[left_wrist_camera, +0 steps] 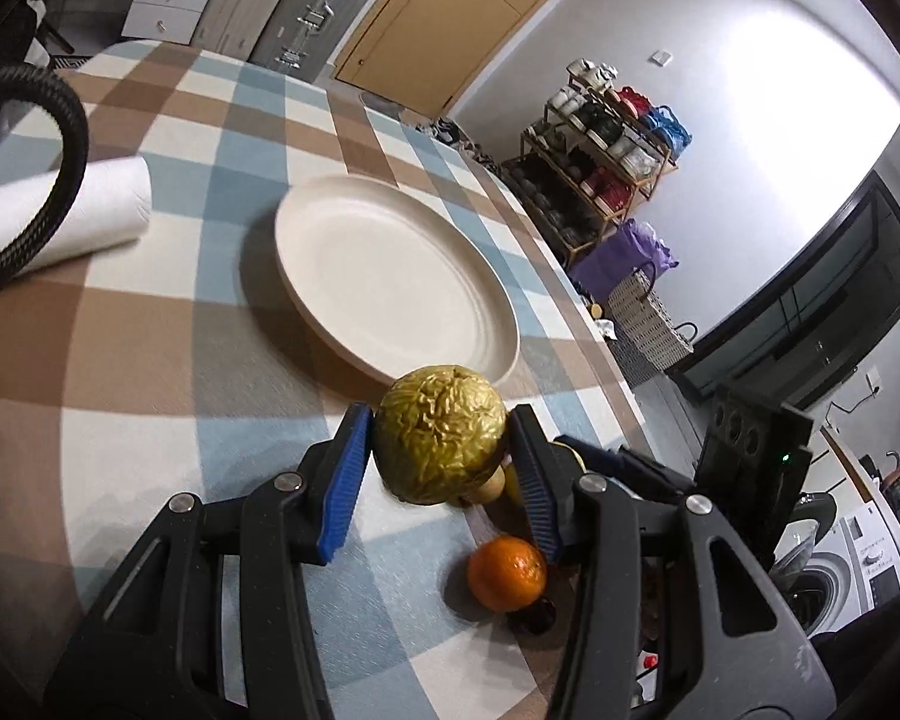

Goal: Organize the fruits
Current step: 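Grasp the gold-foil ball with the left gripper while the right grasps the yellow fruit, then carry both fruits onto the cream plate and open both grippers, then withdraw both tools from the plate back toward the remaining fruits, then grasp the dark plum with the left gripper while the right grasps a red tomato, then place the plum and tomato on the plate beside the yellow fruits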

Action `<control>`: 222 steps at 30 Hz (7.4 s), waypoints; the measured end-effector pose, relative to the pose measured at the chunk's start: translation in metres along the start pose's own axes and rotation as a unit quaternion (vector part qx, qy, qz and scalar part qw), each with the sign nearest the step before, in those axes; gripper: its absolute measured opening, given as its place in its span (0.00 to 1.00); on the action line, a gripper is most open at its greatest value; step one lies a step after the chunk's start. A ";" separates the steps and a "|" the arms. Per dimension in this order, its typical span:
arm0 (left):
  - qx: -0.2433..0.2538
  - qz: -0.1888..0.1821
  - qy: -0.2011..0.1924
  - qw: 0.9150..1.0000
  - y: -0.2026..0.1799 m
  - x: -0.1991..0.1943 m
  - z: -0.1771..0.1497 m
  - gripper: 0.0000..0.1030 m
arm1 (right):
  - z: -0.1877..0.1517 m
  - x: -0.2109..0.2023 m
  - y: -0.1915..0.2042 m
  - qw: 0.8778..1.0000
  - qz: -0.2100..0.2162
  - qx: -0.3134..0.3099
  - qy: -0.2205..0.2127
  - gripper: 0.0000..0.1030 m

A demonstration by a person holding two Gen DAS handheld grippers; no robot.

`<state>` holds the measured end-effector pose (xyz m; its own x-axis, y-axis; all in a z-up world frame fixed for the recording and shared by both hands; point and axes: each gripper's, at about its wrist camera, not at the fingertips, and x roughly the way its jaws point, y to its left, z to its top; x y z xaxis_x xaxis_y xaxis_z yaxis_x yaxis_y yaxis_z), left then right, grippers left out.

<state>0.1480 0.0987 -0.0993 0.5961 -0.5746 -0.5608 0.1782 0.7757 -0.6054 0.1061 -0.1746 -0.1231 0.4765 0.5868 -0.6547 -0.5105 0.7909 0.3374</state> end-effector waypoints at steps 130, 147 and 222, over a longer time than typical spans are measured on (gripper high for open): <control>0.120 0.191 0.036 0.974 -0.114 0.022 -0.140 0.99 | -0.047 -0.126 0.038 0.981 -0.112 0.004 -0.161 1.00; 0.123 0.165 0.062 0.977 -0.116 0.040 -0.141 0.51 | -0.063 -0.121 0.045 0.983 -0.120 -0.010 -0.137 1.00; 0.084 0.128 -0.024 0.988 -0.065 -0.006 -0.021 0.21 | 0.012 0.014 -0.034 0.995 0.025 0.098 0.000 0.32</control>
<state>0.1162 0.0466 -0.0683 0.6741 -0.3435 -0.6539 0.1421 0.9291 -0.3416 0.1384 -0.1913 -0.1354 0.4540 0.6259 -0.6341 -0.3835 0.7797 0.4950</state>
